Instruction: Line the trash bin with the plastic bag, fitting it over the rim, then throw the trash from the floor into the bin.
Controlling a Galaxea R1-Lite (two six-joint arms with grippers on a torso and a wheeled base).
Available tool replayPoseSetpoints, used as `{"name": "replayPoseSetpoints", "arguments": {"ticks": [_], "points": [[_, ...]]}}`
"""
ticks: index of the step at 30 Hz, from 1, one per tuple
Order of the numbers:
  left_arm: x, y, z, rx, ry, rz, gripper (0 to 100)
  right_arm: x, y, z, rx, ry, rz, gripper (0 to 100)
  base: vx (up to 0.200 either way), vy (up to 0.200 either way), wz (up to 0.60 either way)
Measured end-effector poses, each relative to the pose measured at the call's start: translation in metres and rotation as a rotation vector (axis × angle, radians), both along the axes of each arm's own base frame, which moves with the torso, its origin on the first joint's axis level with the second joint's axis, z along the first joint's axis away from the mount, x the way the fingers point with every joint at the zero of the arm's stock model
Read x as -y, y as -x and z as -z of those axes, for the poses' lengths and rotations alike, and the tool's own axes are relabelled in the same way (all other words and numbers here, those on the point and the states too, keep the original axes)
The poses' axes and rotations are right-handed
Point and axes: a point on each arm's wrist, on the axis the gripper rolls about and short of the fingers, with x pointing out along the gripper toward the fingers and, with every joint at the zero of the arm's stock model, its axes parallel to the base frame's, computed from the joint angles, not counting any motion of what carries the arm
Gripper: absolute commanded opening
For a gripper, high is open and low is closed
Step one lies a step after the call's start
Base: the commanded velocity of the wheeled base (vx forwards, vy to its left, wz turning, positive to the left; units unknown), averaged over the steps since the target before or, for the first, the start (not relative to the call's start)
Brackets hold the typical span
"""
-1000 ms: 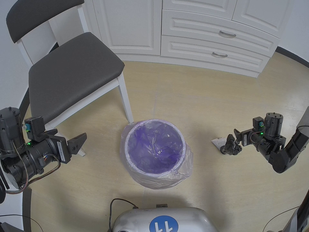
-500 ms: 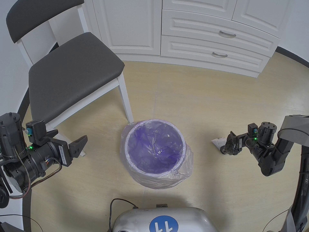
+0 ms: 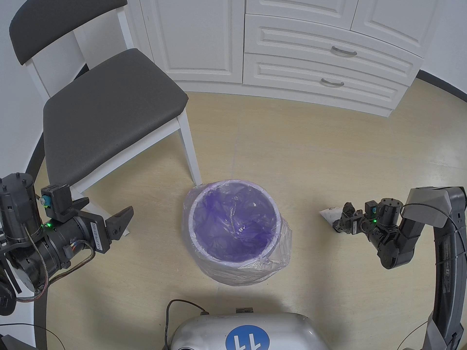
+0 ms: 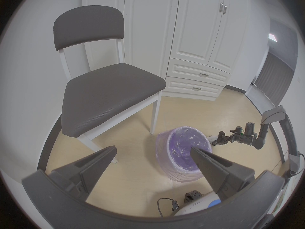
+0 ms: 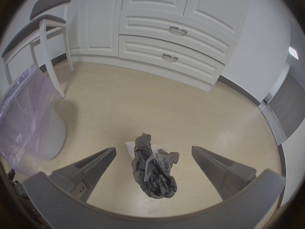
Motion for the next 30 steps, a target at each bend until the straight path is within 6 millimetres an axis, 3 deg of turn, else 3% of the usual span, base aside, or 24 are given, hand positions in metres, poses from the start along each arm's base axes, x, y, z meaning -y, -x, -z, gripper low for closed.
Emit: {"name": "replayPoseSetpoints", "arguments": {"ticks": [14, 25, 26, 30], "points": [[0.001, -0.002, 0.0, 0.004, 0.002, 0.0, 100, 0.001, -0.019, 0.033, -0.039, -0.1, 0.031, 100, 0.0, 0.0, 0.0], [0.002, -0.003, -0.002, 0.054, 0.026, 0.0, 100, 0.003, -0.027, 0.046, -0.062, -0.148, 0.052, 100, 0.0, 0.0, 0.0], [0.002, -0.004, -0.001, 0.053, 0.025, -0.001, 100, 0.003, -0.027, 0.046, -0.065, -0.152, 0.054, 0, 0.0, 0.0, 0.0], [0.002, -0.004, 0.001, 0.046, 0.022, -0.001, 100, 0.003, -0.028, 0.046, -0.064, -0.16, 0.057, 0, 0.0, 0.0, 0.0]]}}
